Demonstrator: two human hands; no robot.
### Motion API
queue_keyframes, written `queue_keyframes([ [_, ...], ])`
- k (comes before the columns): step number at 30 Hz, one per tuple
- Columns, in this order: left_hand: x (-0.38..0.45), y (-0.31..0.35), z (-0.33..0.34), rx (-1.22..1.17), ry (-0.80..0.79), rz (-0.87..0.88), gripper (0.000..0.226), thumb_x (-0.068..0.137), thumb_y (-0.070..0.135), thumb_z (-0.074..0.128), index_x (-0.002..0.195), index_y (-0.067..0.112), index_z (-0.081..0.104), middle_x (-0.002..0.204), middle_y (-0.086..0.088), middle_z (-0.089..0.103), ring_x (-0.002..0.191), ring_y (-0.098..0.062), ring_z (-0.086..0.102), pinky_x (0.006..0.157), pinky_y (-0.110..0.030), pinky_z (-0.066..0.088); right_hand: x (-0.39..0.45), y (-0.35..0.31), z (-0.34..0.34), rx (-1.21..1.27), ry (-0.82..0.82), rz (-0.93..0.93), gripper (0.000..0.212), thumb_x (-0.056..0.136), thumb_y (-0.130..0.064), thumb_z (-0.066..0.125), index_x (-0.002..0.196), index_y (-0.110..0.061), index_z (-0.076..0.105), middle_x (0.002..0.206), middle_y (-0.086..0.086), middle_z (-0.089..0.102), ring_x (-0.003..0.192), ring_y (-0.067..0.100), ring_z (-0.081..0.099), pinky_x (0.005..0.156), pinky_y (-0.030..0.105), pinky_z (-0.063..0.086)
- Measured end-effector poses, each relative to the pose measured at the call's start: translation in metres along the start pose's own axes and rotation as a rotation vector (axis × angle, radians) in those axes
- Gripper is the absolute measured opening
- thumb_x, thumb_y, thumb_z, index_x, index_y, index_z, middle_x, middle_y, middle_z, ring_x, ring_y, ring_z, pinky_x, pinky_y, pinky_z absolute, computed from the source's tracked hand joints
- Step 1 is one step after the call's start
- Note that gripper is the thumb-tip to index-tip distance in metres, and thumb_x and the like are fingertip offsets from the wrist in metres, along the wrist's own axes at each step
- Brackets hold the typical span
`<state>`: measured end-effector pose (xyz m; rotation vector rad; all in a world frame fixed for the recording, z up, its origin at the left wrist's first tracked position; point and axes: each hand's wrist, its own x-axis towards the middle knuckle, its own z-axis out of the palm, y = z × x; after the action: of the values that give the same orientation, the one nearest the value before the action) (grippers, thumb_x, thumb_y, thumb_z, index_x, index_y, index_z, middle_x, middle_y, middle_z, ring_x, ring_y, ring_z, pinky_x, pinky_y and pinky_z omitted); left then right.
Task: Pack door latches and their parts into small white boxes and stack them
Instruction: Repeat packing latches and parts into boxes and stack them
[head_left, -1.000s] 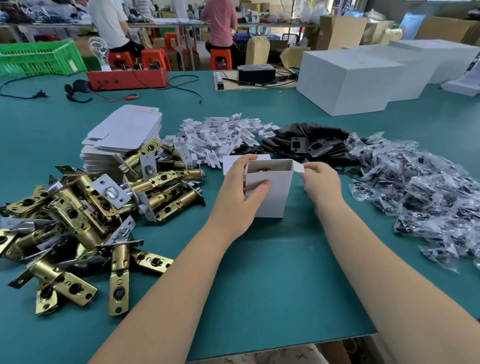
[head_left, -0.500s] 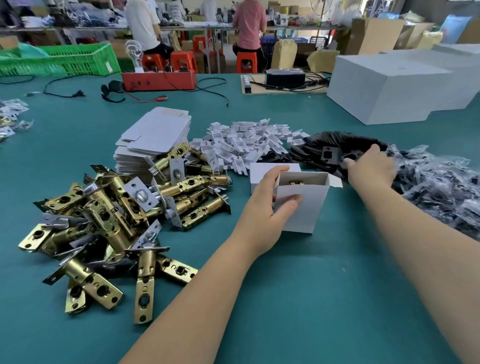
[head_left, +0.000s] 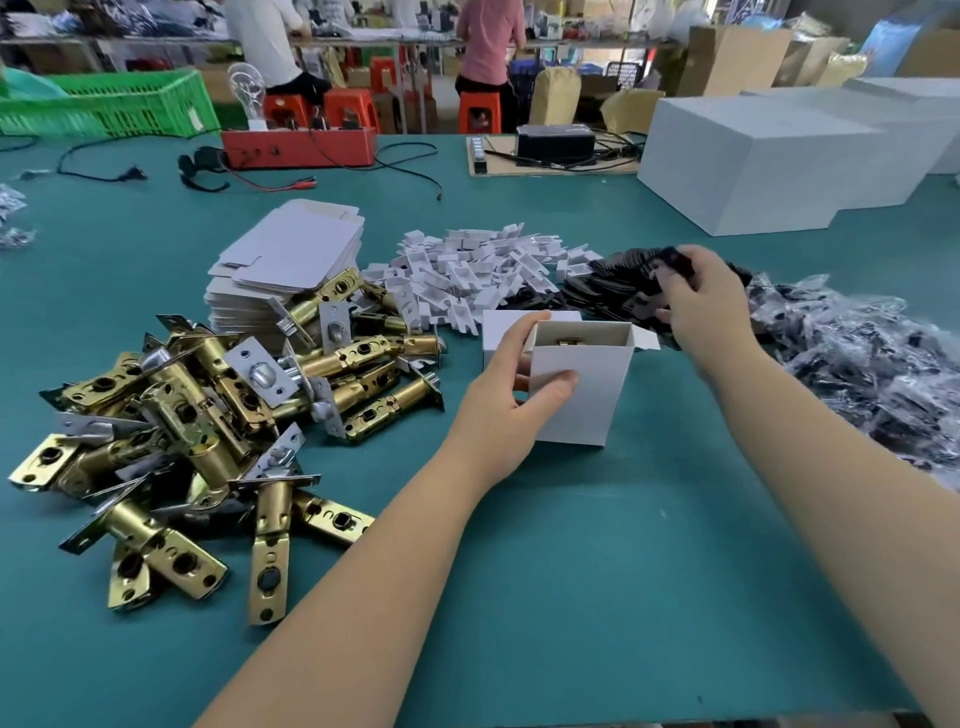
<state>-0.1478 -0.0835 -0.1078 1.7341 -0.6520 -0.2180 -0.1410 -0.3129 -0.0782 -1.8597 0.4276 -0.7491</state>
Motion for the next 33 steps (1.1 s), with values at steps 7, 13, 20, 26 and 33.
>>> queue_keyframes([
  [7, 0.002, -0.002, 0.001, -0.039, 0.004, 0.002, 0.048, 0.089, 0.041, 0.06, 0.126, 0.06, 0.037, 0.111, 0.008, 0.066, 0.098, -0.008, 0.064, 0.076, -0.02, 0.052, -0.04, -0.072, -0.007, 0.02, -0.244, -0.258, 0.016, 0.083, -0.024, 0.069, 0.09, -0.033, 0.058, 0.067, -0.016, 0.068, 0.049, 0.001, 0.055, 0.051, 0.02, 0.046],
  [13, 0.0, -0.002, 0.003, -0.039, 0.023, 0.01, 0.054, 0.094, 0.032, 0.062, 0.114, 0.073, 0.033, 0.103, 0.016, 0.067, 0.093, 0.001, 0.062, 0.07, -0.009, 0.044, -0.062, -0.088, -0.003, -0.342, -0.504, -0.363, 0.021, 0.096, -0.019, 0.056, 0.11, -0.02, 0.071, 0.096, -0.009, 0.069, 0.088, 0.007, 0.061, 0.077, 0.014, 0.047],
  [20, -0.001, -0.005, 0.001, -0.032, -0.006, -0.026, 0.052, 0.093, 0.038, 0.059, 0.125, 0.068, 0.032, 0.11, 0.01, 0.063, 0.099, -0.001, 0.059, 0.074, -0.013, 0.042, -0.072, -0.09, -0.003, -0.684, -0.657, -0.502, 0.026, 0.1, -0.02, 0.046, 0.116, -0.018, 0.067, 0.082, -0.01, 0.061, 0.083, 0.015, 0.038, 0.068, 0.023, 0.023],
  [26, 0.001, -0.007, 0.001, -0.043, 0.006, -0.006, 0.055, 0.096, 0.031, 0.059, 0.143, 0.044, 0.033, 0.109, 0.007, 0.064, 0.102, -0.009, 0.061, 0.082, -0.022, 0.046, -0.087, -0.077, -0.007, -0.468, -0.442, -0.515, 0.022, 0.097, -0.015, 0.051, 0.108, -0.016, 0.07, 0.086, -0.002, 0.062, 0.094, 0.017, 0.049, 0.081, 0.025, 0.036],
  [33, 0.0, -0.007, 0.001, -0.022, 0.006, 0.005, 0.058, 0.096, 0.029, 0.059, 0.146, 0.038, 0.032, 0.108, 0.007, 0.064, 0.096, -0.003, 0.059, 0.074, -0.006, 0.04, -0.105, -0.049, 0.002, -0.49, -0.301, -0.613, 0.028, 0.092, -0.022, 0.053, 0.112, -0.008, 0.067, 0.087, -0.012, 0.054, 0.099, 0.022, 0.045, 0.087, 0.027, 0.035],
])
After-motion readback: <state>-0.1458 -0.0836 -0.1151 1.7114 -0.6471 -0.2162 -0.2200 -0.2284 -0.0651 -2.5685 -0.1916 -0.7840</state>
